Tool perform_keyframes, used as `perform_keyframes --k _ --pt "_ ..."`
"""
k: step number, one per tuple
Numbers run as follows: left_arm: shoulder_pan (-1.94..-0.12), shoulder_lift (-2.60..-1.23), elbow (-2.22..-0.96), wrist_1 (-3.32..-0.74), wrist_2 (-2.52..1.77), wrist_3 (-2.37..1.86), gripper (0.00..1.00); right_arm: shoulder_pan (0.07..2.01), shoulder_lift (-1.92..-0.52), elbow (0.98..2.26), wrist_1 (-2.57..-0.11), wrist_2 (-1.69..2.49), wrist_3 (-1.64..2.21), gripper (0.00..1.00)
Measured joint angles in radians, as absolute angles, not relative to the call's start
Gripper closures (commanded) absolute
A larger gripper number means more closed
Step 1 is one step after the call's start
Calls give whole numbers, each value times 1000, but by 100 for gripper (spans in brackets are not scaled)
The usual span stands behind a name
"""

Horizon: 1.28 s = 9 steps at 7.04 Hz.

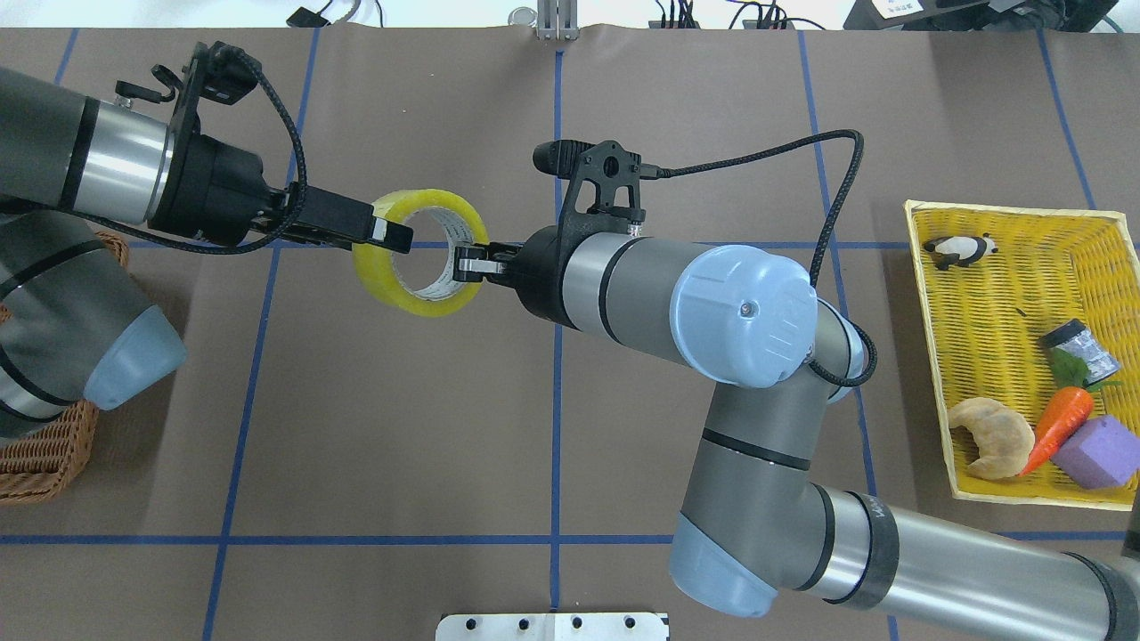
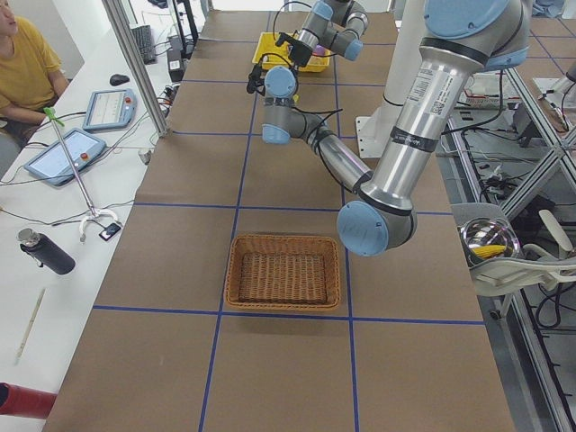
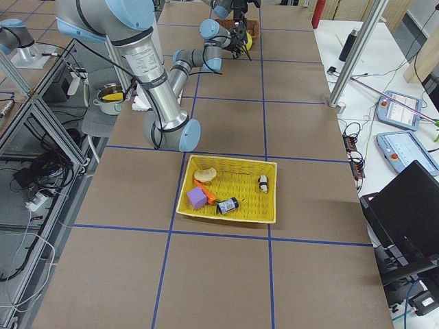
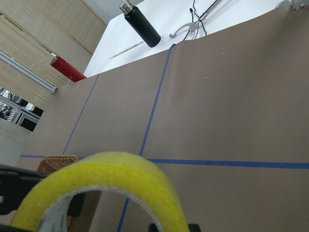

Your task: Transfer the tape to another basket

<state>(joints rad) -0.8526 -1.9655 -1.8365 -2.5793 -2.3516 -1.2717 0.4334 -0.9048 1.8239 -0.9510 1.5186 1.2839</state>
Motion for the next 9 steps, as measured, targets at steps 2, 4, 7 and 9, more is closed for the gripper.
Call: perform_keyframes --k 2,4,7,9 --pt "-851 -1965 -1838 -2581 -2352 -1272 74 434 -905 1824 -951 1519 1284 100" --pt "-847 -1965 -1837 -2588 -2351 -1295 100 434 -901 1824 -950 1518 1289 1" --pt "-842 -1965 -1826 -2627 -2353 -1348 100 436 -898 1840 -936 1516 1316 0" --pt "-842 -1964 -1824 -2630 -2354 -1351 100 437 -912 1856 -934 1518 1315 0"
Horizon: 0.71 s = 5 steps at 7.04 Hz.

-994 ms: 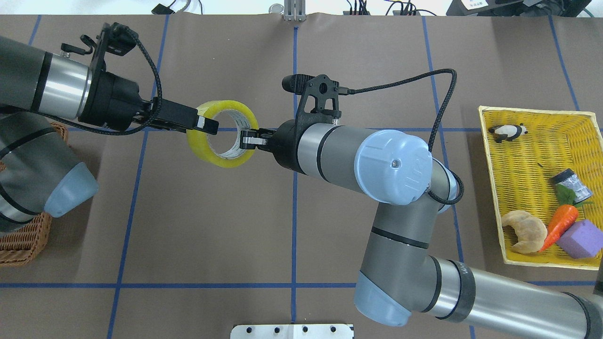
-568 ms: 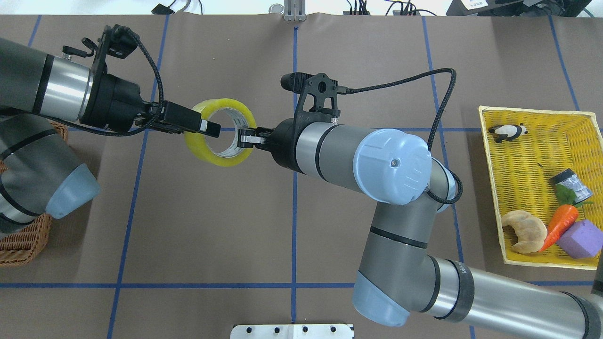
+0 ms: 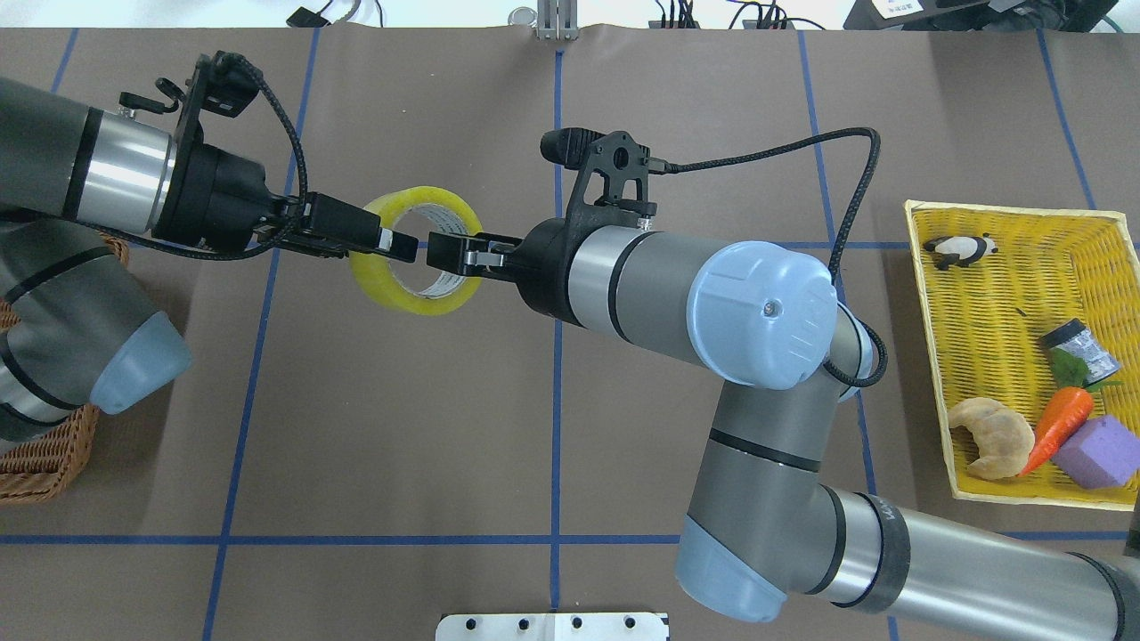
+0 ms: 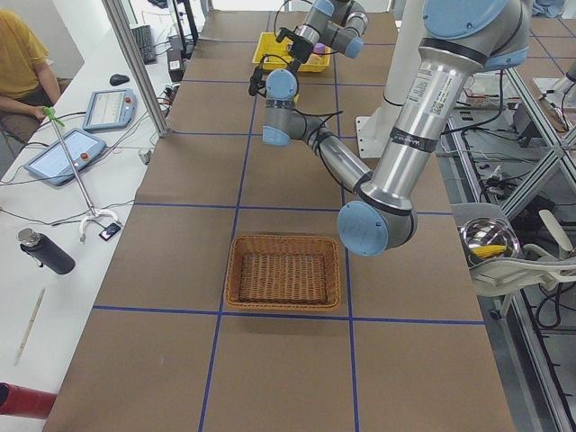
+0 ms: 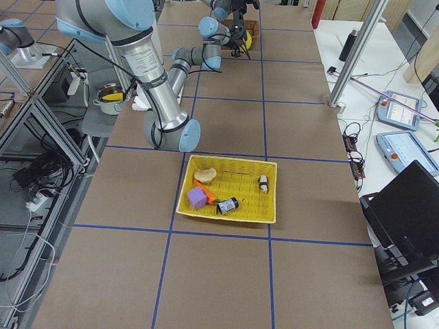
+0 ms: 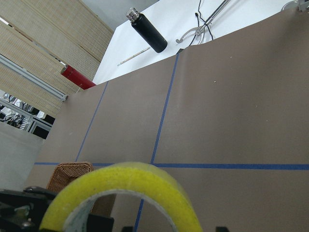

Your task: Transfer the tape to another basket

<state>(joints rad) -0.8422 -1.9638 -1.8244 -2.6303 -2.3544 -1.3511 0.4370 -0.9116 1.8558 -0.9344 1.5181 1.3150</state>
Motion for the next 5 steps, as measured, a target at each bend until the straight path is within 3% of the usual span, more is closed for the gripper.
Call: perform_keyframes --k 5 --pt "-842 -1959 -1819 -2632 -2355 -1345 100 460 -998 1887 -885 1551 1312 0"
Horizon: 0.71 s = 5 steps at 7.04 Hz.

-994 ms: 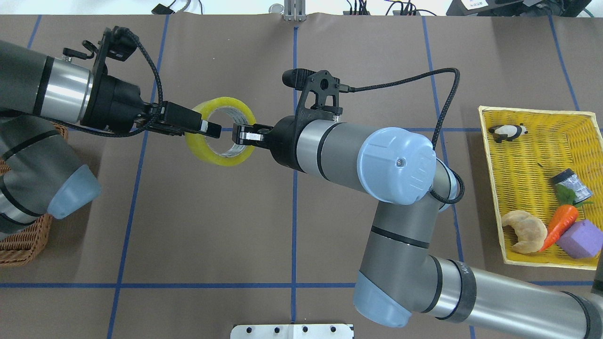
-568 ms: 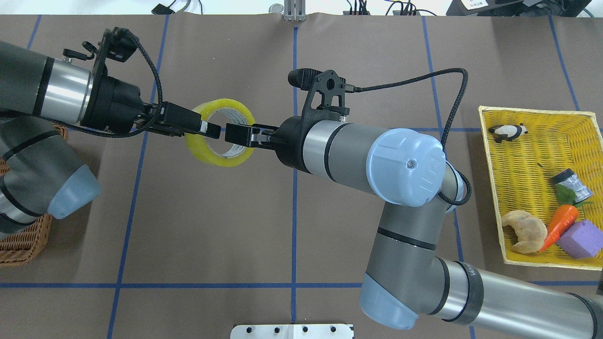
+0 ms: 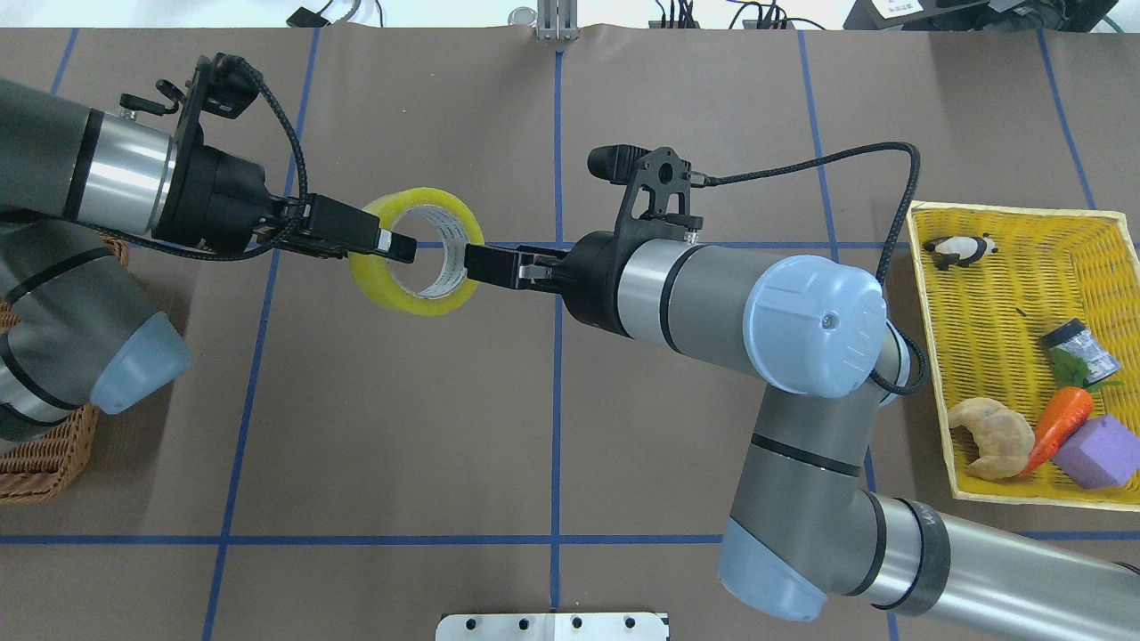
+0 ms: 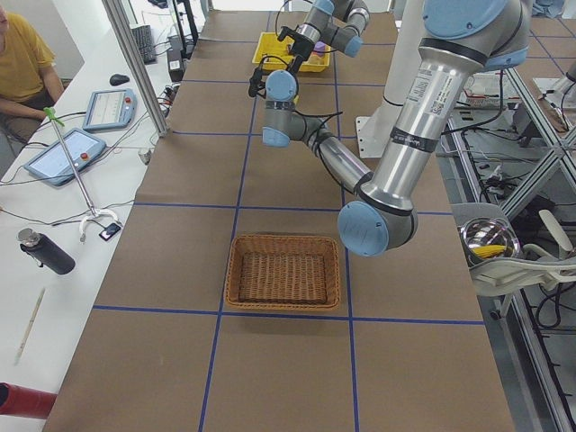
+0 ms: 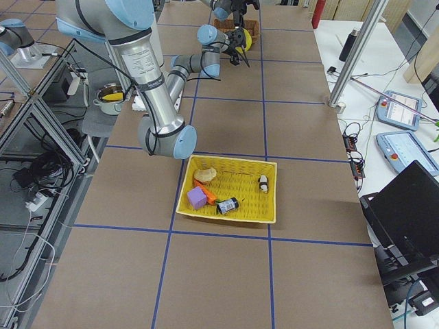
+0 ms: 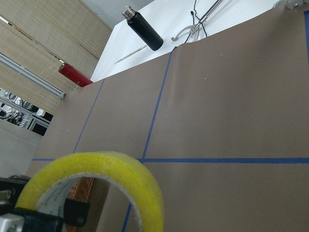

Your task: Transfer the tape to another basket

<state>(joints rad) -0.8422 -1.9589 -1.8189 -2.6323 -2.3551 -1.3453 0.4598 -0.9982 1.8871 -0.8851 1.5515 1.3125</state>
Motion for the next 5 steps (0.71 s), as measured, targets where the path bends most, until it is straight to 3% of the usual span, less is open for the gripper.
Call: perform_keyframes --k 5 --pt "-882 -1897 -1834 -2632 -2375 -1337 100 681 -1079 1869 -1031 1748 1218 0"
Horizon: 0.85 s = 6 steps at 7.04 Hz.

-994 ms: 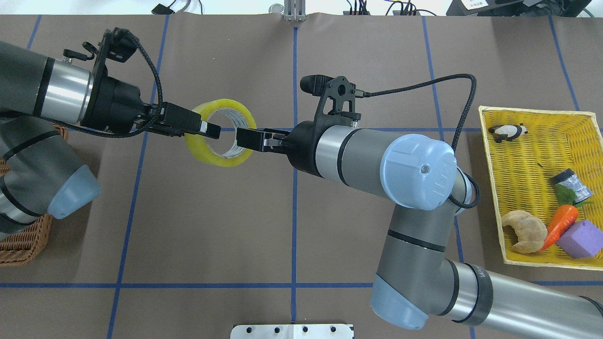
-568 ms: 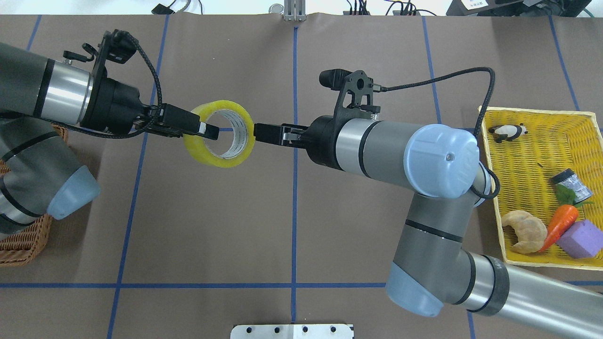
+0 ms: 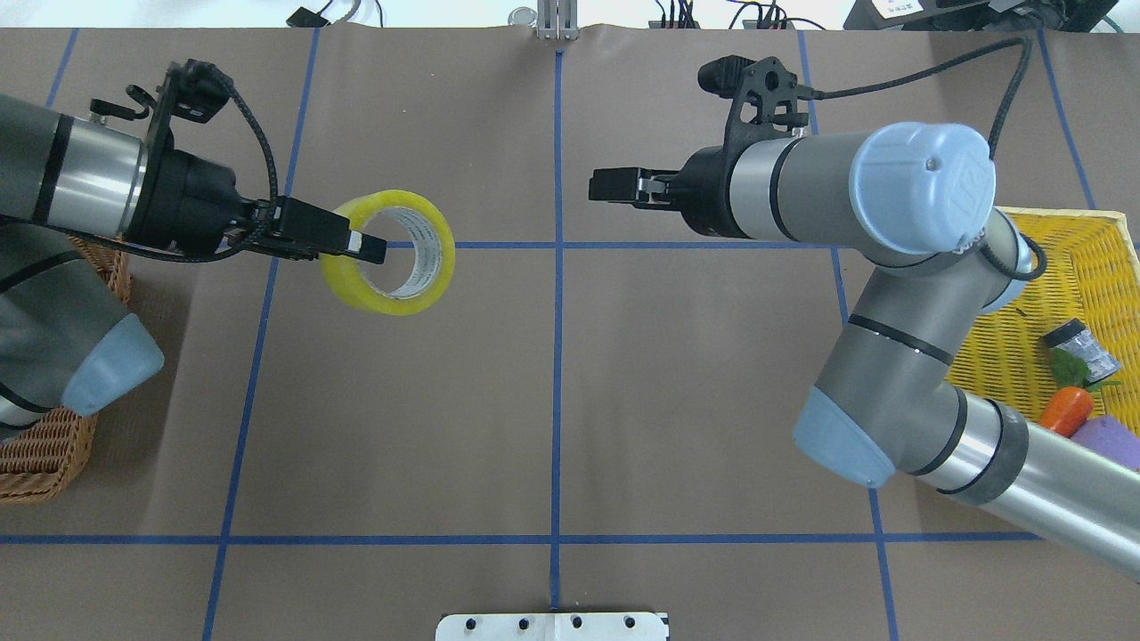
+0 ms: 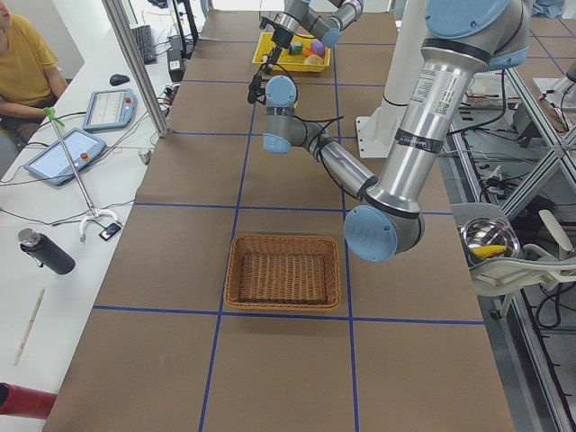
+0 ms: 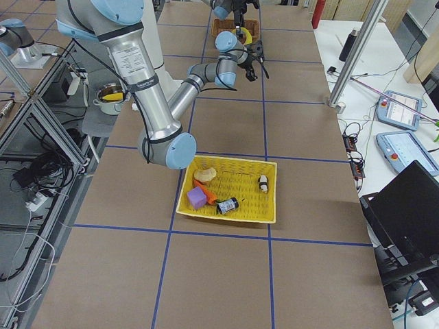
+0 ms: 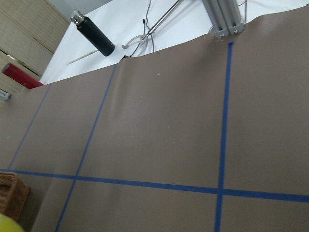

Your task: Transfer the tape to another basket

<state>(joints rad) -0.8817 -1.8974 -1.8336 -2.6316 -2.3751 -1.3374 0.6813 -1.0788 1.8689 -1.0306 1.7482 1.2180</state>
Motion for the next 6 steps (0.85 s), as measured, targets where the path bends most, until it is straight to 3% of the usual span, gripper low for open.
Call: perform_keyframes --k 3,6 --pt "-1093 -1796 -1829 -2630 -2553 -1269 100 860 -1109 1857 -1345 1878 915 0" --pt "-1239 -1586 -1778 -2633 -2661 -958 100 1089 -1229 1796 -1427 2080 512 0"
